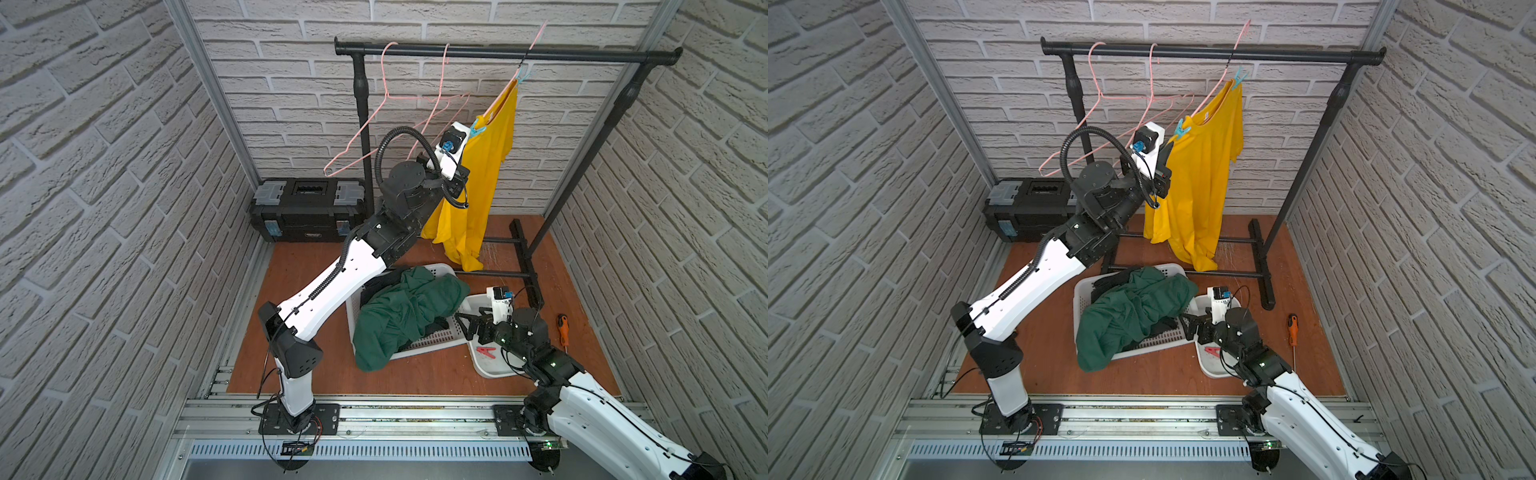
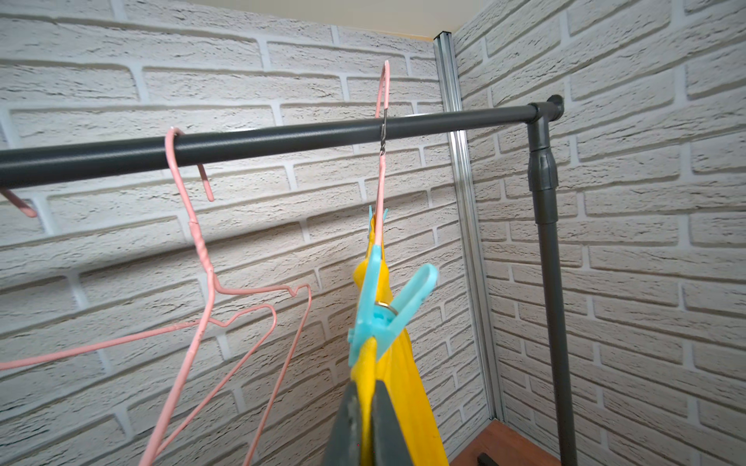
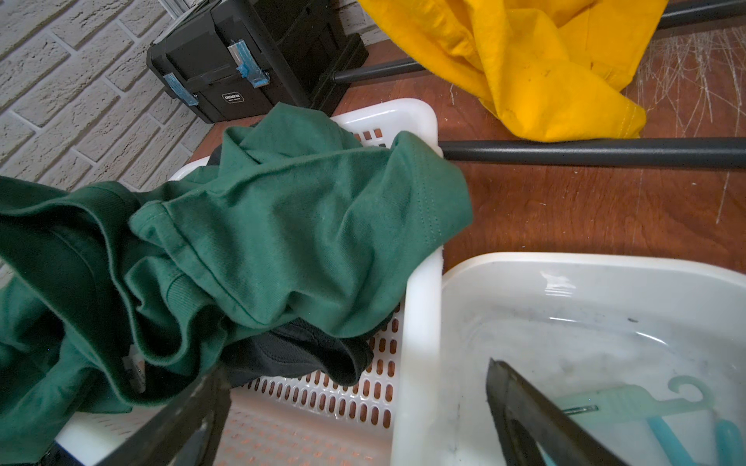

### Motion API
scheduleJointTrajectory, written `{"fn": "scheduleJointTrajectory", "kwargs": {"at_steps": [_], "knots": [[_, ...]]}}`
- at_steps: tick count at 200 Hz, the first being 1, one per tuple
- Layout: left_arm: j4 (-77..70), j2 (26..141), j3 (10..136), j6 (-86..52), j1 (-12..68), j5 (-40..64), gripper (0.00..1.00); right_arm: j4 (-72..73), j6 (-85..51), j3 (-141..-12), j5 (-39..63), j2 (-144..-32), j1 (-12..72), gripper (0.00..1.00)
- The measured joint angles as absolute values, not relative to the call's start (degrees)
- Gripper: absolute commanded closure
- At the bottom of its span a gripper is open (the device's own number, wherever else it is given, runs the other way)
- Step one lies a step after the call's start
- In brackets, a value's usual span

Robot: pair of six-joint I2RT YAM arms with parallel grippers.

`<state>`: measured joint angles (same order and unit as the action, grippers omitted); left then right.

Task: Remove the clothespins securing t-shirts to the hanger
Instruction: Pick up the hanger from the clothes rail.

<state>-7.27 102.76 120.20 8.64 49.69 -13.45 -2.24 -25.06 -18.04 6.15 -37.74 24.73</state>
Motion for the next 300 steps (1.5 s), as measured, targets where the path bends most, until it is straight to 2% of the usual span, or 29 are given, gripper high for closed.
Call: {"fn": "scheduleJointTrajectory", "kwargs": {"at_steps": [132,247,300], "knots": [[-12.0,85.7,100.8,7.6,50.0,-14.2,1.0,-1.9,-25.3,-18.1,6.3,-40.2,24.7,0.0],[-4.0,75.7,99.5,3.9,50.9,-11.2,1.0,-0.1,-26.8,-22.0,8.0,-49.0,24.7,0.0],[0.5,75.6,103.2,3.9,52.3,-10.7,1.0,0.7,-26.9,-22.6,7.8,-51.4,24.7,0.0]]}}
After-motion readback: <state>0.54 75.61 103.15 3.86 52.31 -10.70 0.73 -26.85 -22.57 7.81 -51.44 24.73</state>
